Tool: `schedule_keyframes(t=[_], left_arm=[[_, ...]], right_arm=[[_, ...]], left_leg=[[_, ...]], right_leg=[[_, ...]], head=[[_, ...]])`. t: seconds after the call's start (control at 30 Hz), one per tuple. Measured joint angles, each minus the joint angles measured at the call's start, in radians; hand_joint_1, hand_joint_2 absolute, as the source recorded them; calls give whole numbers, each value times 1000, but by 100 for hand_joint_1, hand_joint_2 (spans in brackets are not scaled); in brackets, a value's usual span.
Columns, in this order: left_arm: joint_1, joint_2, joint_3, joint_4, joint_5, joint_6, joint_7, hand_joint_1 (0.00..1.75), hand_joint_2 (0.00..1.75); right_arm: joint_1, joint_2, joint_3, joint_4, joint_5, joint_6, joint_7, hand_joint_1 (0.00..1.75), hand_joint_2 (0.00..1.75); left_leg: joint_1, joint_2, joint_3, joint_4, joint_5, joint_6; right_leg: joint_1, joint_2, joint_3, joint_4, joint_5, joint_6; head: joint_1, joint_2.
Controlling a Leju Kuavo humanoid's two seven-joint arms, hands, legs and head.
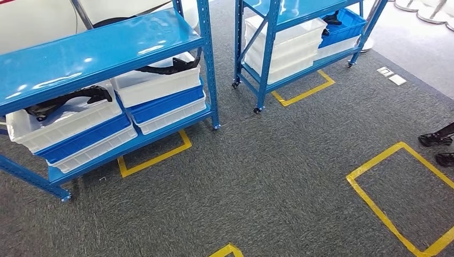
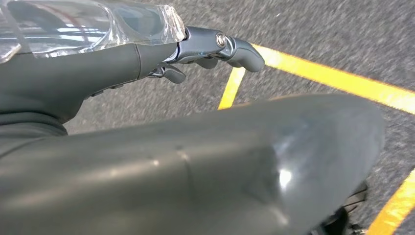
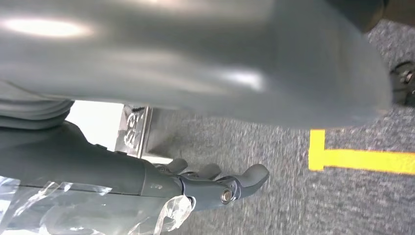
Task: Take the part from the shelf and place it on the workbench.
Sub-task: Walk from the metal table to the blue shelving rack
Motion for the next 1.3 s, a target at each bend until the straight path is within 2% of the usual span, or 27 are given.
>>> schedule_keyframes(t=[0.03, 0.1, 0.17, 0.2, 0.23, 0.27, 0.33, 0.4, 0.47, 0.5, 0.57, 0.63, 0.67, 0.7, 0.73, 0.77, 0.8, 0.87, 0.93, 1.0, 1.07, 1.13, 1.17, 1.2, 1.23, 1.27, 1.3], left_arm=[[1, 0, 0, 0, 0, 0, 0, 0, 0], [-1, 1, 0, 0, 1, 1, -1, 0, 0], [-2, 1, 0, 0, 1, 1, -1, 0, 0], [0, 1, 0, 0, 1, 1, -1, 0, 0], [1, 1, 0, 0, 1, 1, -1, 0, 0], [2, 1, 0, 0, 1, 2, -1, 0, 0], [-1, 1, 0, 0, 1, 3, -1, 0, 0], [-6, 1, 0, 0, 1, 5, 2, 0, 0], [-5, 1, 0, 0, 0, 8, 6, 0, 0], [-3, 1, 0, 0, 0, 11, 8, 0, 0], [-3, 1, 0, 0, 0, 16, 11, 0, 87], [-5, 1, 0, 0, 0, 17, 12, 0, 175], [-5, 1, 0, 0, 0, 17, 13, 0, 175], [-3, 1, 0, 0, 0, 17, 15, 0, 175], [-1, 1, 0, 0, 0, 16, 16, 0, 175], [0, 1, 0, 0, 0, 17, 17, 0, 175], [0, 1, 0, 0, 0, 17, 17, 0, 175], [-2, 0, 0, 0, -1, 17, 17, 0, 175], [-2, -1, 0, 0, -3, 17, 17, 0, 175], [3, 1, 0, 0, -6, 17, 17, 0, 175], [7, 3, 0, 0, -10, 18, 18, 0, 175], [5, 3, 0, 0, -12, 18, 18, 0, 175], [4, 3, 0, 0, -13, 18, 19, 0, 175], [4, 3, 0, 0, -13, 18, 19, 0, 175], [6, 3, 0, 0, -13, 18, 20, 0, 175], [8, 3, 0, 0, -13, 18, 21, 0, 175], [9, 3, 0, 0, -13, 18, 22, 0, 175]], right_arm=[[0, 1, 0, 1, 1, -1, 0, 0, 0], [2, 1, 0, 2, 3, -2, -2, 0, 0], [4, 1, 1, 3, 7, -2, -3, 0, 0], [4, 1, 1, 3, 8, -2, -3, 0, 0], [4, 2, 1, 3, 9, -2, -3, 0, 0], [3, 2, 1, 3, 10, -2, -4, 0, 0], [2, 3, 2, 3, 12, -2, -4, 0, 0], [1, 3, 2, 3, 14, -3, -5, 0, 0], [0, 3, 3, 3, 16, -3, -5, 0, 0], [-2, 3, 4, 3, 18, -4, -4, 0, 0], [-2, 3, 7, 3, 21, -4, -4, 0, 0], [0, 4, 10, 3, 21, -4, -5, 0, 0], [2, 4, 10, 3, 22, -3, -5, 0, 0], [3, 4, 11, 3, 21, -3, -5, 0, 0], [3, 4, 12, 3, 21, -2, -5, 0, 0], [4, 4, 14, 3, 21, -2, -5, 0, 0], [3, 4, 15, 3, 21, -2, -5, 0, 0], [2, 4, 17, 3, 22, 0, -5, 0, 0], [1, 4, 19, 4, 23, 2, -6, 0, 0], [-2, 6, 22, 5, 25, 4, -9, 0, 0], [-2, 9, 24, 5, 28, 5, -13, 0, 0], [1, 10, 25, 6, 30, 5, -16, 0, 0], [2, 10, 25, 6, 30, 5, -17, 0, 0], [3, 10, 26, 6, 30, 5, -17, 0, 0], [3, 10, 26, 6, 30, 4, -18, 0, 0], [2, 10, 26, 7, 28, 2, -18, 0, 0], [2, 11, 26, 7, 25, -1, -19, 0, 0]], left_leg=[[0, 23, -19, 36, -22, -6], [0, 81, -96, 193, -100, -18], [5, 101, -179, 355, -159, -25], [7, 104, -195, 383, -159, -27], [9, 107, -186, 362, -139, -28], [9, 116, -155, 296, -103, -27], [4, 169, -64, 118, -27, -19], [-3, 209, -13, 12, 6, -10], [-4, 192, -6, -7, 8, -1], [-3, 178, -2, -11, 10, 5], [2, 152, 8, -20, 15, 19], [2, 126, 11, -24, 16, 28], [1, 111, 11, -24, 16, 29], [0, 96, 13, -24, 15, 30], [0, 81, 15, -23, 15, 30], [-1, 65, 17, -23, 15, 30], [-1, 50, 19, -23, 15, 29], [-2, 22, 19, -22, 13, 25], [-3, 0, 15, -21, 13, 17], [-2, -15, 9, -19, 12, 7], [-3, 21, -20, 39, -25, -5], [-1, 78, -99, 201, -107, -18], [2, 93, -144, 291, -143, -23], [6, 100, -177, 354, -163, -26], [9, 104, -189, 376, -163, -29], [11, 108, -178, 353, -144, -29], [13, 113, -146, 291, -112, -29]], right_leg=[[-1, -13, 0, -3, 3, -4], [-2, -42, 0, -8, 4, -10], [-1, -72, 1, -8, 0, -12], [-2, -86, 3, -8, -2, -11], [-2, -98, 6, -8, -5, -10], [-3, -109, 11, -8, -9, -8], [0, -128, 23, -9, -18, 0], [5, -146, 33, -11, -26, 10], [8, -167, 42, -17, -33, 20], [6, -164, 45, -12, -42, 25], [2, -124, 13, 71, -94, 32], [0, -80, -75, 247, -174, 35], [1, -73, -119, 326, -199, 36], [1, -69, -147, 367, -202, 35], [1, -67, -157, 367, -186, 34], [1, -62, -140, 314, -146, 30], [1, -48, -106, 228, -97, 25], [3, 7, -32, 58, -19, 13], [6, 34, -4, -6, 5, 5], [4, 12, -2, -11, 12, -1], [0, -14, 0, -16, 16, -9], [-2, -43, 1, -18, 14, -14], [-2, -58, 2, -18, 12, -15], [-2, -72, 3, -18, 9, -14], [-2, -85, 6, -17, 6, -13], [-3, -97, 9, -17, 2, -12], [-3, -105, 14, -17, -2, -9]], head=[[0, 0], [0, 0], [0, 0], [0, 0], [0, 0], [0, 0], [0, 0], [1, 0], [1, 0], [0, 0], [0, 0], [1, 0], [1, 0], [1, 0], [1, 0], [1, 0], [1, 0], [1, 0], [1, 0], [1, 0], [0, 0], [-1, 0], [0, 0], [0, 0], [0, 0], [0, 0], [0, 0]])
